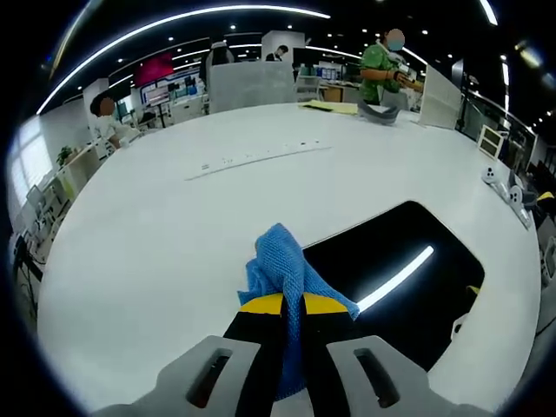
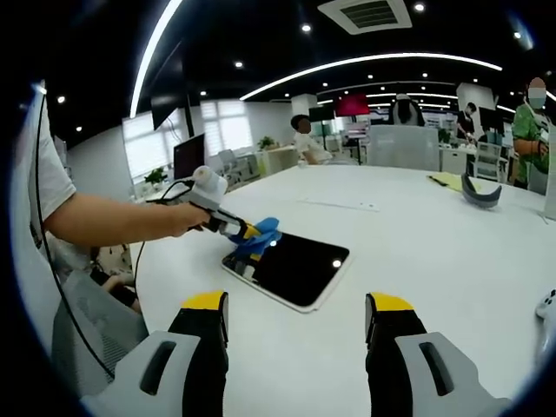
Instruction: Wipe the mirror surface with the cleaning cloth until all visible marks leave the cleaned area.
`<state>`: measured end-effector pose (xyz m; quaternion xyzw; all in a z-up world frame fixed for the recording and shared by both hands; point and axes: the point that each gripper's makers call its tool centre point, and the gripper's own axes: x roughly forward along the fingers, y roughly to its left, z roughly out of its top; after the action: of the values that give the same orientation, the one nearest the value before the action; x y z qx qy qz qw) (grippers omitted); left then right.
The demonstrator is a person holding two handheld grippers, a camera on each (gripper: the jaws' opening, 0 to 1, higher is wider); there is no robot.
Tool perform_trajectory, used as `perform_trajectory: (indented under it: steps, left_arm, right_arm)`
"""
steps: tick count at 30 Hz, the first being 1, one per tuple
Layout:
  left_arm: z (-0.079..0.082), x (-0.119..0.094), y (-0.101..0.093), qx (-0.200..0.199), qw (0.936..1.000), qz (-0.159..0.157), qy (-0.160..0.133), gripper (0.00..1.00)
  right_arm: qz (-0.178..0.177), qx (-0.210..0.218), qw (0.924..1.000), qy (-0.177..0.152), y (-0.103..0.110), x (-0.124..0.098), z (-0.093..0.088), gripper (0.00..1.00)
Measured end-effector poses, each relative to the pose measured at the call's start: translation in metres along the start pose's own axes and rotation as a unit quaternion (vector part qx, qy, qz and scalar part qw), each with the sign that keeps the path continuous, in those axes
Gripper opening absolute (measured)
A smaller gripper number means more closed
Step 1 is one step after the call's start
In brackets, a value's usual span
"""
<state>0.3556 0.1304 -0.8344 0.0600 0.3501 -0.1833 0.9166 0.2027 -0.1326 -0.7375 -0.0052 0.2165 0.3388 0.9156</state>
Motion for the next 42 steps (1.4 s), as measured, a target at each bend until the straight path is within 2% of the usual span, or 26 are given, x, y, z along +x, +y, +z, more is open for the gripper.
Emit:
perform_trajectory:
  steps: [25,42]
  left_arm:
    - [0.003,0.003,-0.001,0.007,0.9999,0.002,0.009,0.03]
    - [0.014,0.014,-0.019,0.018,0.9997,-0.009,0.013,0.03]
  right_arm:
    - [-0.002,0.000,1.0000,-0.002,0.000,-0.001,0.000,0.62]
    - [-0.009,0.003,0.9999,-0.004,-0.005,-0.005,-0.001,0.62]
